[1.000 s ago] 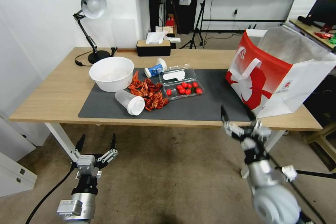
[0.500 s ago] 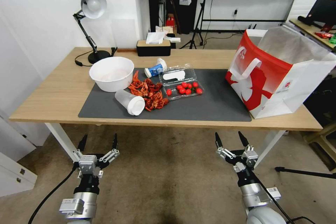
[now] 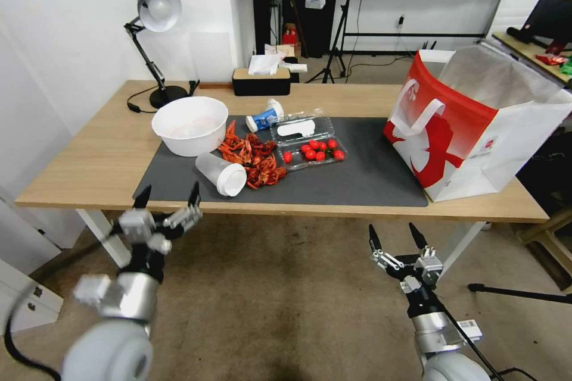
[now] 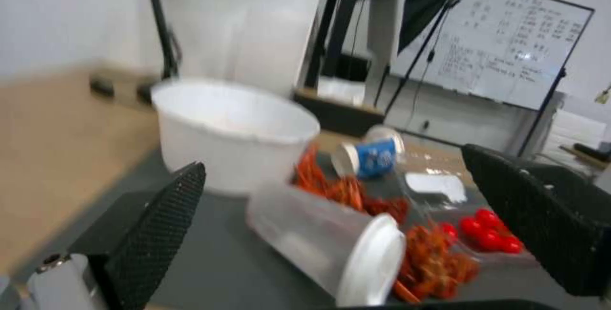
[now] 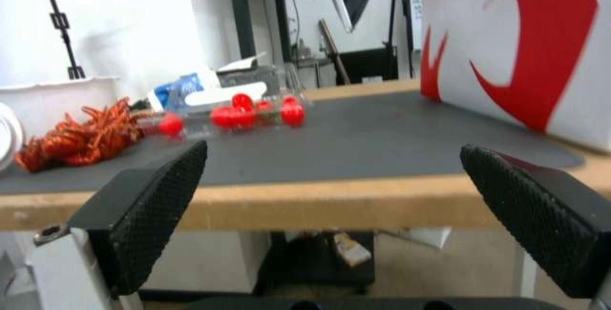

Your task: Pick up the trash from the table and place it into the takeout bag.

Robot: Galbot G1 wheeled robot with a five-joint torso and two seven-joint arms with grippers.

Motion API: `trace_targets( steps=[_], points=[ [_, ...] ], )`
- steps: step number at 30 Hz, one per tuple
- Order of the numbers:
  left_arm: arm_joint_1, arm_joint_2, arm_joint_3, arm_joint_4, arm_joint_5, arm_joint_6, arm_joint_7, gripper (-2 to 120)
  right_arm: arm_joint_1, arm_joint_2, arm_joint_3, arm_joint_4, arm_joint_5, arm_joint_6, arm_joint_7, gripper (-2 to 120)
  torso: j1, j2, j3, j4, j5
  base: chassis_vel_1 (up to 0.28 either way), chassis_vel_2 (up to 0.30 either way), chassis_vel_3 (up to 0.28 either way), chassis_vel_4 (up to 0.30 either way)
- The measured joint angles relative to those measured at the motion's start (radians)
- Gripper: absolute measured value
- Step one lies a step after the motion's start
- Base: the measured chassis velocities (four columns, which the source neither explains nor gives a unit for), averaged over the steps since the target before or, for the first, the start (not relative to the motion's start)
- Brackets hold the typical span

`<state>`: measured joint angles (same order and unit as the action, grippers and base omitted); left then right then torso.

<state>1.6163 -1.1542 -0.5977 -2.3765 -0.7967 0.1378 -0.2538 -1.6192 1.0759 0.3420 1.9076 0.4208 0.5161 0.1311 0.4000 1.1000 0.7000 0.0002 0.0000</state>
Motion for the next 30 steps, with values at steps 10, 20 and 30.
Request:
trace_targets(
  steps=[10, 20, 30],
  points=[
    [-0.045, 0.084, 0.06, -0.037, -0.31, 0.109, -0.132, 100, 0.03, -0.003, -0.024, 0.028, -0.056, -0.051, 0.045, 100, 0.0, 0.0, 0.0, -0.0011, -0.0002, 0.0, 0.0, 0.0, 0.0],
    [-0.222, 0.121, 0.171, 0.127, -0.287, 0.096, -0.181, 100, 0.034, -0.002, -0.047, 0.051, -0.096, -0.092, 0.073, 100, 0.0, 0.0, 0.0, -0.0004, 0.0, 0.0, 0.0, 0.0, 0.0],
    [-0.34, 0.156, 0.276, 0.219, -0.103, 0.084, -0.161, 100, 0.026, 0.0, -0.037, 0.056, -0.108, -0.115, 0.096, 100, 0.0, 0.0, 0.0, -0.0002, 0.0001, 0.0, 0.0, 0.0, 0.0]
  ],
)
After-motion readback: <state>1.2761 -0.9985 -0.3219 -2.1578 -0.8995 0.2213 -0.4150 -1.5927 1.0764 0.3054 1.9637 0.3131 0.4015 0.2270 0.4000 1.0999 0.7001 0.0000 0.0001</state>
